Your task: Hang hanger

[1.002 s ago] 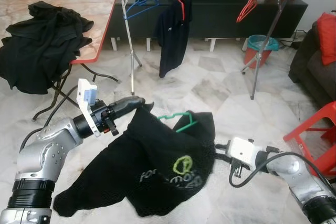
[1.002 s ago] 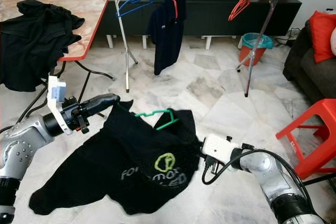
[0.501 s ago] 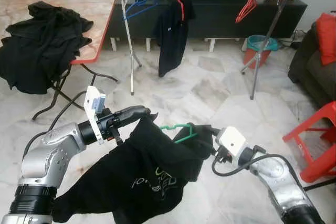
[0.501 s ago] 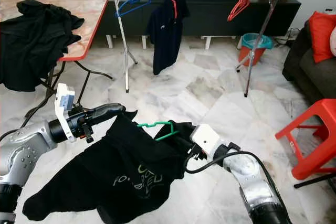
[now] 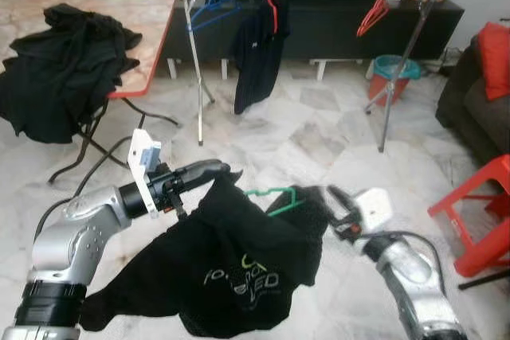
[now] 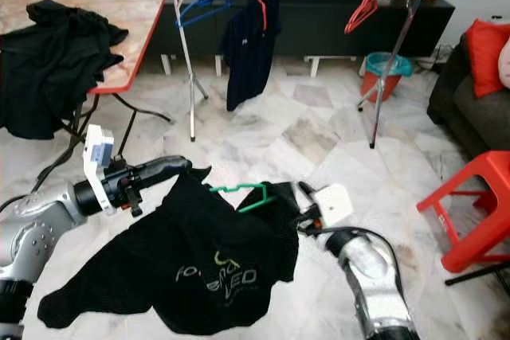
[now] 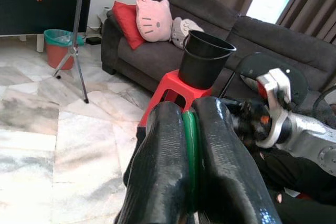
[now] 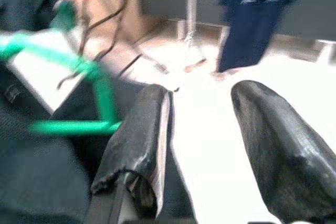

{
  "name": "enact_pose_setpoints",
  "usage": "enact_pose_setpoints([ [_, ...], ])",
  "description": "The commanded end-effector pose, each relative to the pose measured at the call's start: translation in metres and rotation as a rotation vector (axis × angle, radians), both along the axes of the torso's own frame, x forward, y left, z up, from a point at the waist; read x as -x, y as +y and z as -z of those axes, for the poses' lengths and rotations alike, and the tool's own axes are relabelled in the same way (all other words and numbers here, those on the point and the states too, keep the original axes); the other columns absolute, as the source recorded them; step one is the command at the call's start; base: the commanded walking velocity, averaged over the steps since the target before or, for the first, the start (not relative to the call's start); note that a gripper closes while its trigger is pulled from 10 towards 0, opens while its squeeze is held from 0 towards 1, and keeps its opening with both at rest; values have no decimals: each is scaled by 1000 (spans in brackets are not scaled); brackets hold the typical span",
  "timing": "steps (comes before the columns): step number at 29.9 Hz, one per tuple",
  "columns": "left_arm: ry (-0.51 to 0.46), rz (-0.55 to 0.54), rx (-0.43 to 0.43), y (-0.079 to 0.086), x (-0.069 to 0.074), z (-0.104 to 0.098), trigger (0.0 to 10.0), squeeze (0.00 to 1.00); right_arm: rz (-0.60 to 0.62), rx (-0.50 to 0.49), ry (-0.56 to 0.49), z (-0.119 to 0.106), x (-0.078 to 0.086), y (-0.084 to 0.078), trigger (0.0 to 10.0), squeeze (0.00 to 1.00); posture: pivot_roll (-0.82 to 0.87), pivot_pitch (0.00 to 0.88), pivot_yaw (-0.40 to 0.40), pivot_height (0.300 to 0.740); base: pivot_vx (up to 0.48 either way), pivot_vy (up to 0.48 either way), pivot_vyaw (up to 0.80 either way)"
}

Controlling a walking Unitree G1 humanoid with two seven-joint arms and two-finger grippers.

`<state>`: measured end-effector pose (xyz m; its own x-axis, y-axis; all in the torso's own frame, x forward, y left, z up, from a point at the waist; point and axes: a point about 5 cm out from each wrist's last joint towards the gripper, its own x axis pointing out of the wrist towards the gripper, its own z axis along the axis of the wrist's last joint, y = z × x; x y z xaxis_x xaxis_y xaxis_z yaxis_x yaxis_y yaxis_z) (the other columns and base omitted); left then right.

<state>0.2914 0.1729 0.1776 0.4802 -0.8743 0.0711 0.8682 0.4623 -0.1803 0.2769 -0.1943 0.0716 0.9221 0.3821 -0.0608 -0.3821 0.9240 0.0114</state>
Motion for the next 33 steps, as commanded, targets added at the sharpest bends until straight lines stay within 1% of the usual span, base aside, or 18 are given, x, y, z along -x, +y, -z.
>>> enact_pose_setpoints([
  [1,-32,22,3,-4,2,-7,10000,0,43,-61,5,0,6,-4,10000,0,102,0,-12,740,0,0,0],
  [3,-32,21,3,-3,2,-7,10000,0,55,-127,21,3,15,-5,10000,0,98,0,-10,740,0,0,0],
  [5,-30,20,2,-3,2,-7,10000,0,39,-138,45,7,20,-5,10000,0,94,0,-5,740,0,0,0],
  [6,-30,20,2,-3,2,-7,10000,0,39,-138,45,7,20,-5,10000,0,94,0,-5,740,0,0,0],
  [10,-28,23,2,-5,2,-6,10000,0,-67,-186,108,15,31,0,10000,0,96,0,-4,740,0,0,0],
  [14,-30,24,3,-6,2,-7,10000,0,-83,-204,122,16,32,-2,10000,0,98,0,-3,740,0,0,0],
  [15,-32,25,2,-6,2,-7,10000,0,-89,-224,131,16,32,-6,10000,0,100,0,-3,740,0,0,0],
  [17,-32,24,1,-6,2,-7,10000,0,-91,-233,134,16,31,-8,10000,0,100,0,-3,740,0,0,0],
  [18,-32,23,0,-6,2,-7,10000,0,-82,-242,138,16,30,-10,10000,780,100,0,-4,740,0,0,0],
  [19,-31,23,0,-6,2,-7,10000,0,-66,-255,139,16,28,-13,10000,780,100,0,-4,740,0,0,0],
  [20,-31,23,0,-6,2,-7,10000,0,-57,-274,138,16,27,-15,10000,1000,101,0,-4,740,0,0,0],
  [23,-30,23,0,-7,2,-6,10000,0,-41,-295,135,15,26,-17,10000,1000,101,0,-2,740,0,0,0],
  [25,-29,24,0,-7,2,-6,10000,0,-7,-310,139,17,24,-20,10000,1000,101,0,0,740,0,0,0],
  [28,-30,24,0,-7,2,-7,10000,0,-23,-339,160,19,22,-18,10000,1000,104,0,1,740,0,0,0],
  [29,-30,24,0,-7,2,-7,10000,0,-50,-359,172,19,23,-16,10000,925,105,0,2,740,0,0,0],
  [30,-31,25,1,-7,2,-7,10000,0,-87,-373,182,19,23,-14,10000,0,104,0,3,740,0,0,0],
  [32,-33,27,2,-8,2,-8,10000,0,-141,-375,203,20,24,-11,10000,0,105,0,2,740,0,0,0],
  [33,-35,29,4,-9,2,-9,10000,0,-154,-378,218,21,22,-13,10000,0,106,0,1,740,0,0,0],
])
